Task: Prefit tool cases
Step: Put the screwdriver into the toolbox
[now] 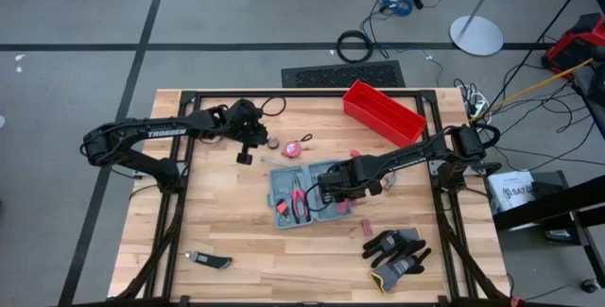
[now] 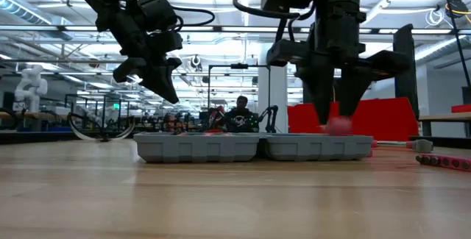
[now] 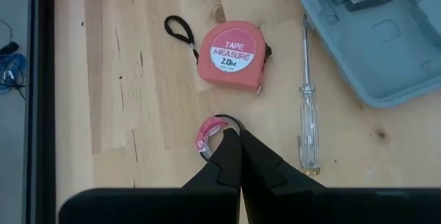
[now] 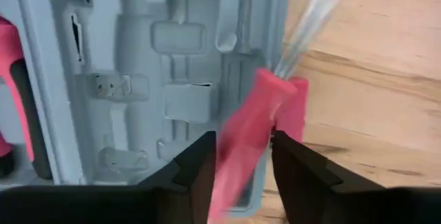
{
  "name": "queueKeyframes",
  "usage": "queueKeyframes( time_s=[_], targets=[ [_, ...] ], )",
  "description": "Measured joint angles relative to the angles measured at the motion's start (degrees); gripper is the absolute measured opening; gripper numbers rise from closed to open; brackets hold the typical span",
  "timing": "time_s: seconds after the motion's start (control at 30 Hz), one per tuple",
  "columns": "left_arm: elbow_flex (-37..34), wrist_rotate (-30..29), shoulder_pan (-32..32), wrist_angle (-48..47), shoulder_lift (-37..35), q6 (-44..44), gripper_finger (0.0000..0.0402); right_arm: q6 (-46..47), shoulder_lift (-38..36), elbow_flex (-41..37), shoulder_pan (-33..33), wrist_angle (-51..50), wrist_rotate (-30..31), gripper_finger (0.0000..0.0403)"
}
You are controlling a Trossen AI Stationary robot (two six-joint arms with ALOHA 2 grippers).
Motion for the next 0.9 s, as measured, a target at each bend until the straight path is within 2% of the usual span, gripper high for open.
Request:
queueKeyframes(
  time_s=[0.13,0.67,0.9],
  targets=[
    [0.0,-0.01,-0.02,-0.02,0.0,-0.02,0.0002,-0.49,0.0,0.0,0.0,1.61,0.42,0.0138],
    [0.0,-0.02,-0.01,0.01,0.0,-0.04,0.0002,-6.94,0.0,0.0,-2.04,1.96,2.79,0.0084],
    [0.0,-0.02,0.0,0.05,0.0,-0.02,0.0002,-11.35,0.0,0.0,-4.15,2.24,7.65,0.0064]
  ],
)
